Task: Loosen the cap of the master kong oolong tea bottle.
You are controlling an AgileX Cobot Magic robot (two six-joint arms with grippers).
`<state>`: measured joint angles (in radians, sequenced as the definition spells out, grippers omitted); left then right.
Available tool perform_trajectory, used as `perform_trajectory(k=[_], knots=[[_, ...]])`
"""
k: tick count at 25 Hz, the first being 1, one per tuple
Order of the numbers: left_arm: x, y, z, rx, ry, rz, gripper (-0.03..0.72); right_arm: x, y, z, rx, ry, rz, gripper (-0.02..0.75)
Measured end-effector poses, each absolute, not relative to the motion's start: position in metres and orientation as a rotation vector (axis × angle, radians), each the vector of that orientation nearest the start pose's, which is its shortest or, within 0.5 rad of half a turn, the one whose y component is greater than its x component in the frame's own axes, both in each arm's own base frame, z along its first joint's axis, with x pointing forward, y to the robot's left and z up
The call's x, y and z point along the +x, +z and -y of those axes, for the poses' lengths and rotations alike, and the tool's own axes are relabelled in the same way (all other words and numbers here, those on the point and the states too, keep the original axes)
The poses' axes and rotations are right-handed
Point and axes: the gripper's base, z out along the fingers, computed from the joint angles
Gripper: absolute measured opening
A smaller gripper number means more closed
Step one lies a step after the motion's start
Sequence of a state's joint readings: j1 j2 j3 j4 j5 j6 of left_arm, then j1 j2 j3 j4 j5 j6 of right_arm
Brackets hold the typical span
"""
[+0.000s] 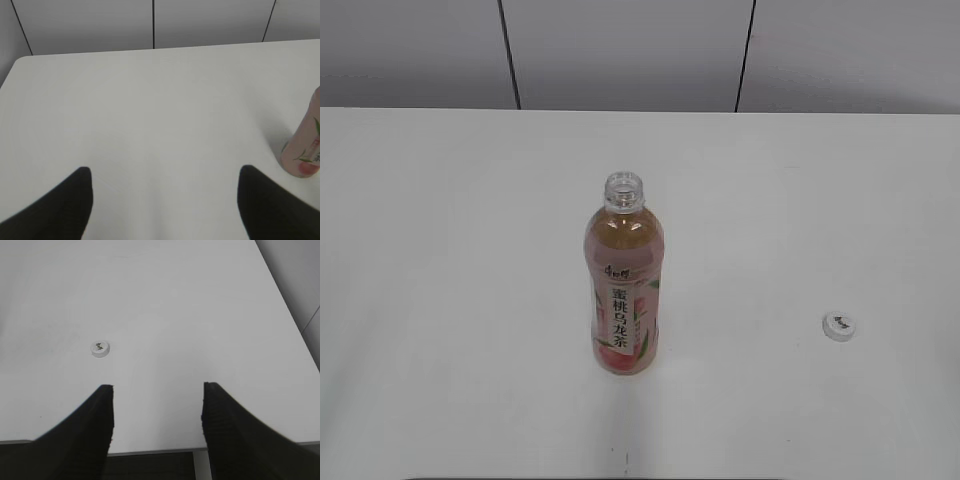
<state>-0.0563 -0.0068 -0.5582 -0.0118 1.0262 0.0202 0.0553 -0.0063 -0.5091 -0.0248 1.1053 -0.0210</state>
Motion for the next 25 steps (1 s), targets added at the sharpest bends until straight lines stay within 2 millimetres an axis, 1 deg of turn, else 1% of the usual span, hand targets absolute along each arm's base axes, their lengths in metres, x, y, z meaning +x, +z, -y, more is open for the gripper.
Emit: perform_trajectory(k=[25], knots=[[-0.0121,0.2960,0.0002,0.075,-0.038,-1.943,0.538,-0.0087,0.2762,0.0025,-0.077,-0.009,-2.072,0.428]])
